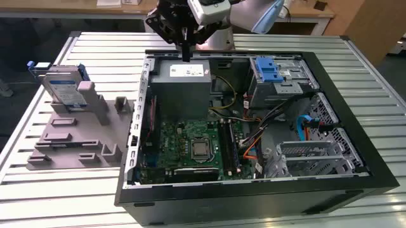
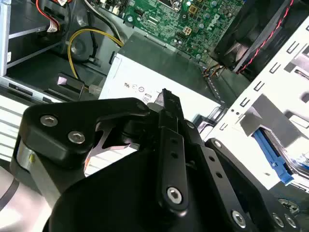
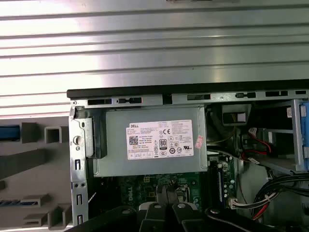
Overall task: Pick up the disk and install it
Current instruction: 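Reach for the disk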
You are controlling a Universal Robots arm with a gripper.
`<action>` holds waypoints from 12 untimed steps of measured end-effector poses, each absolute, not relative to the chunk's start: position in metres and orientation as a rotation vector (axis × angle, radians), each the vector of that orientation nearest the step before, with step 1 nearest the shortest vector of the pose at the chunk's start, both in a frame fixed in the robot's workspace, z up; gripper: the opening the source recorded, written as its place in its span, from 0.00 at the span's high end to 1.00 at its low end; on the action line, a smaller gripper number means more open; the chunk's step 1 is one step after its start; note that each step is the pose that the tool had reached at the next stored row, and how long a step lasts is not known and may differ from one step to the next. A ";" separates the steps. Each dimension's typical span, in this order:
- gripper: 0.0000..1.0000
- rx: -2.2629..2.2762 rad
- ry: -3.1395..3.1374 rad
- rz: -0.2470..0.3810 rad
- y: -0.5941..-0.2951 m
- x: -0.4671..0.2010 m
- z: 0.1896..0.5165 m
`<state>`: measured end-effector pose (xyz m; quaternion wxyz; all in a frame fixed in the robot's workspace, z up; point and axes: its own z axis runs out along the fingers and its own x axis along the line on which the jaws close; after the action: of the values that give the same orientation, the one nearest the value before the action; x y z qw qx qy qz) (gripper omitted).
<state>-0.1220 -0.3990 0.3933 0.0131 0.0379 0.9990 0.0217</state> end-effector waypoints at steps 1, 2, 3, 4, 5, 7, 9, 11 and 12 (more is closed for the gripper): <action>0.89 0.118 3.112 0.068 -0.399 -0.122 0.393; 0.89 0.118 3.112 0.068 -0.399 -0.122 0.393; 0.89 0.118 3.113 0.068 -0.399 -0.122 0.393; 0.89 0.118 3.113 0.068 -0.399 -0.122 0.393; 0.89 0.118 3.113 0.067 -0.399 -0.122 0.393; 0.89 0.118 3.112 0.068 -0.399 -0.123 0.393; 0.89 0.118 3.113 0.068 -0.399 -0.123 0.393; 0.89 0.118 3.113 0.068 -0.399 -0.127 0.392; 0.89 0.118 3.113 0.067 -0.399 -0.127 0.392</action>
<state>-0.1275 -0.3990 0.3925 0.0130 0.0378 0.9990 0.0217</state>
